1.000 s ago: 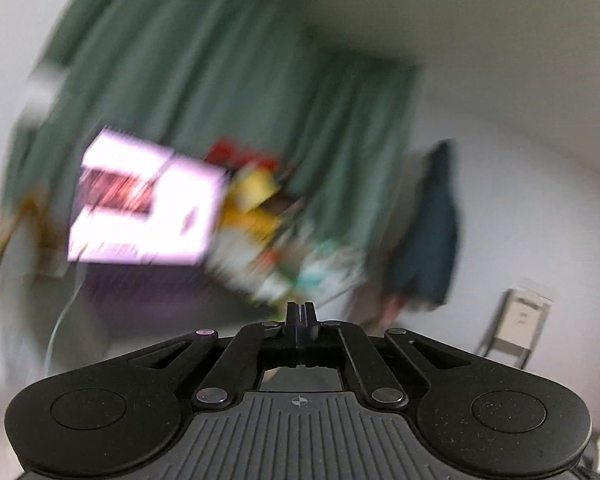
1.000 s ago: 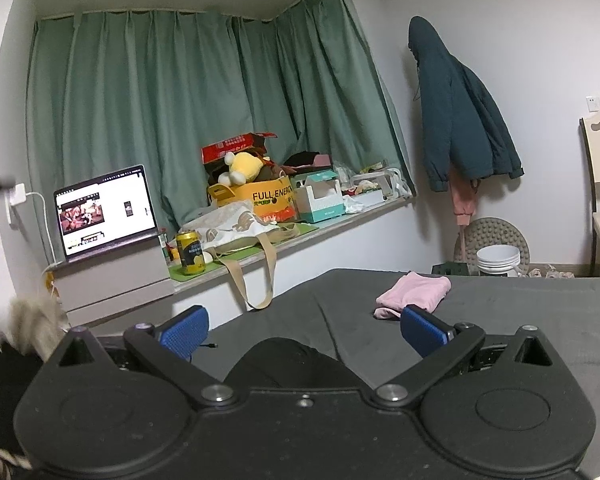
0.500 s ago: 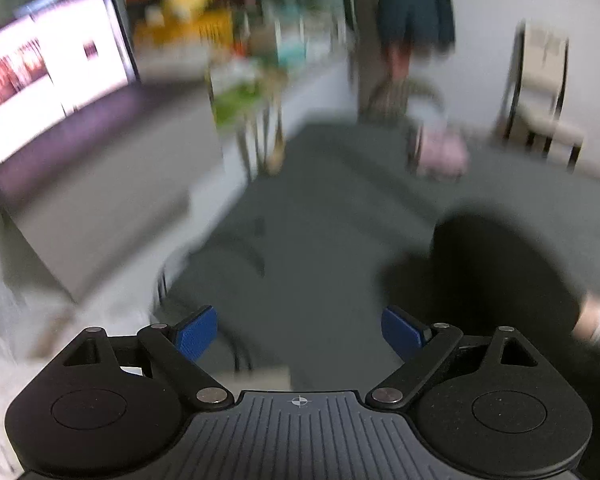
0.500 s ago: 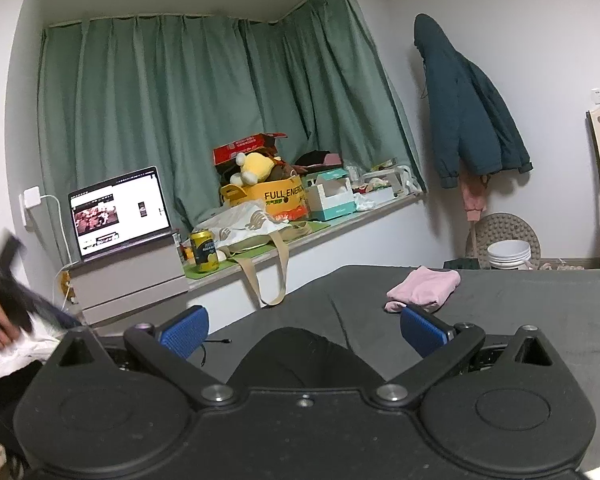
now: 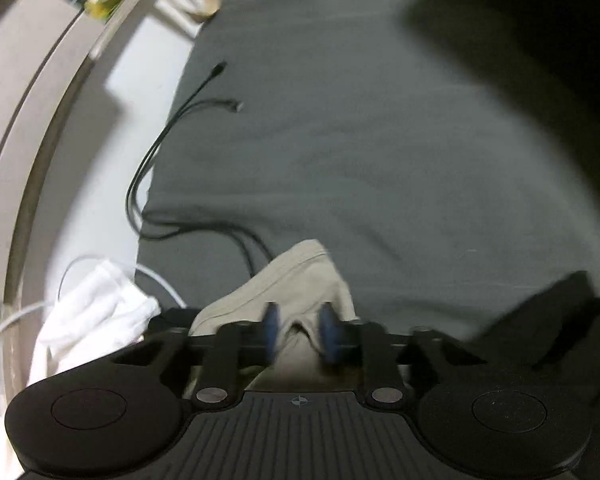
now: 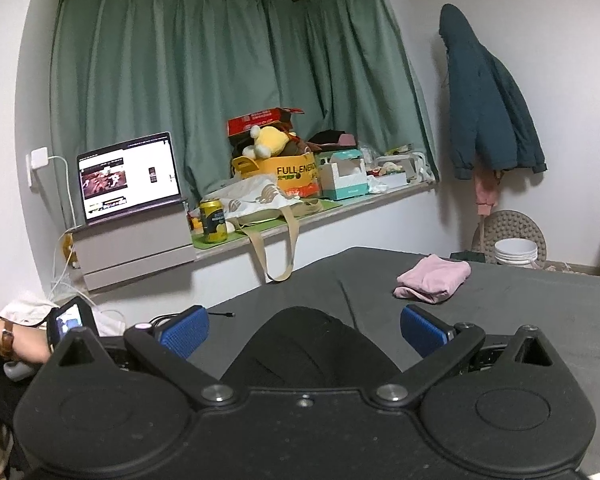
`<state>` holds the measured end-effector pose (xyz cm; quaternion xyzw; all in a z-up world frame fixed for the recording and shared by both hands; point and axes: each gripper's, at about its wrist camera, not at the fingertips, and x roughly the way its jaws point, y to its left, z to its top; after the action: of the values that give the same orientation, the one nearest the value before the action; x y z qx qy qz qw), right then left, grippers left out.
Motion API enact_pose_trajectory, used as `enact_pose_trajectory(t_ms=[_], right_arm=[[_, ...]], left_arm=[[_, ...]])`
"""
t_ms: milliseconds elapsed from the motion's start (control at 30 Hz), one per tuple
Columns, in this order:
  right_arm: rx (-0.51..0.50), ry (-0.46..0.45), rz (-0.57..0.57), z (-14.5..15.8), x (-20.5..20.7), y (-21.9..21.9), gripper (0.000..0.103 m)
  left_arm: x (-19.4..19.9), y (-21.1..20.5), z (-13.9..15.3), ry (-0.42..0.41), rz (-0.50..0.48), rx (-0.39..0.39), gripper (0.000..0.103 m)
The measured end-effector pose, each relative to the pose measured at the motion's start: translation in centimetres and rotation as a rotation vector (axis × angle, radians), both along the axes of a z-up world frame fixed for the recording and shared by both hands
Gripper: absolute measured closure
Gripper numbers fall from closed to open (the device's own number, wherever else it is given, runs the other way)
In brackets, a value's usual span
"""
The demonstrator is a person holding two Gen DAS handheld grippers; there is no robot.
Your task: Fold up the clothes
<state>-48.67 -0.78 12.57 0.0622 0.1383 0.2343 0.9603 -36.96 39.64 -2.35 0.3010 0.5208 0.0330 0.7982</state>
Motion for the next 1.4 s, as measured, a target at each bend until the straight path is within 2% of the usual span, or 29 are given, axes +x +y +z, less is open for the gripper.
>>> enact_pose_trajectory(t_ms=[67, 167, 267, 433, 567, 667, 733, 800, 867, 900, 967, 1033, 1133, 1200, 1267, 1300, 1367, 1400], right_arm=[[-0.002, -0.004, 0.002, 0.0, -0.1, 0.1, 0.000], [0.011, 0.013, 0.000, -0.2, 0.2, 0.1, 0.000], [0.034, 0.033, 0.005, -0.3, 0.5, 0.1, 0.000], [0.034, 0.015, 0.014, -0.1, 0.1, 0.1, 0.000], [0.086, -0.016, 0.047, 0.3, 0.0, -0.1, 0.000], [0.089, -0.099, 0.129, 1.0, 0.0, 0.8, 0.000], [0.080, -0.155, 0.187, 1.5, 0.1, 1.4, 0.000], [0.014, -0.222, 0.246, 2.0, 0.1, 2.3, 0.000], [-0.038, -0.299, 0.249, 2.5, -0.3, 2.7, 0.005], [-0.079, -0.352, 0.230, 2.9, -0.8, 2.8, 0.008], [-0.192, -0.474, 0.172, 3.5, -2.2, 3.4, 0.022], [-0.409, -0.691, 0.066, 3.4, -4.9, 4.5, 0.022], [-0.775, -0.942, -0.044, 1.8, -8.1, 6.5, 0.022], [-0.990, -0.989, -0.062, 0.6, -8.6, 7.7, 0.023], [-1.156, -1.013, -0.081, -0.6, -8.3, 8.7, 0.030], [-1.212, -1.016, -0.089, -1.0, -8.1, 9.0, 0.033], [-1.270, -1.006, -0.099, -1.4, -7.8, 9.5, 0.043], [-1.294, -1.001, -0.109, -1.5, -7.7, 9.7, 0.045]], left_arm=[[0.3, 1.4, 1.9, -0.092, 0.086, -0.101, 0.096], [0.4, 3.5, 7.0, -0.246, 0.200, -0.390, 0.097], [0.1, 4.6, 12.5, -0.348, 0.220, -0.659, 0.098], [-1.0, 2.5, 19.8, -0.444, 0.100, -0.732, 0.098], [-2.2, -0.2, 23.7, -0.480, -0.020, -0.839, 0.098], [-3.2, -3.6, 25.8, -0.491, -0.147, -0.892, 0.098], [-3.8, -5.7, 26.8, -0.468, -0.226, -0.937, 0.098], [-4.6, -7.5, 27.8, -0.461, -0.300, -0.976, 0.098], [-5.7, -8.8, 28.6, -0.455, -0.383, -1.017, 0.098], [-6.0, -9.4, 29.0, -0.449, -0.417, -1.035, 0.098], [-6.7, -10.4, 29.7, -0.434, -0.467, -1.067, 0.098], [-7.3, -11.4, 30.3, -0.416, -0.490, -1.091, 0.098], [-7.0, -13.0, 30.5, -0.384, -0.509, -1.101, 0.098], [-6.6, -14.5, 30.7, -0.356, -0.521, -1.103, 0.098], [-5.8, -15.7, 30.6, -0.336, -0.528, -1.100, 0.098], [-5.4, -16.2, 30.4, -0.329, -0.532, -1.096, 0.098], [-4.9, -17.1, 30.2, -0.312, -0.537, -1.093, 0.098], [-4.8, -17.4, 30.3, -0.307, -0.538, -1.091, 0.098]])
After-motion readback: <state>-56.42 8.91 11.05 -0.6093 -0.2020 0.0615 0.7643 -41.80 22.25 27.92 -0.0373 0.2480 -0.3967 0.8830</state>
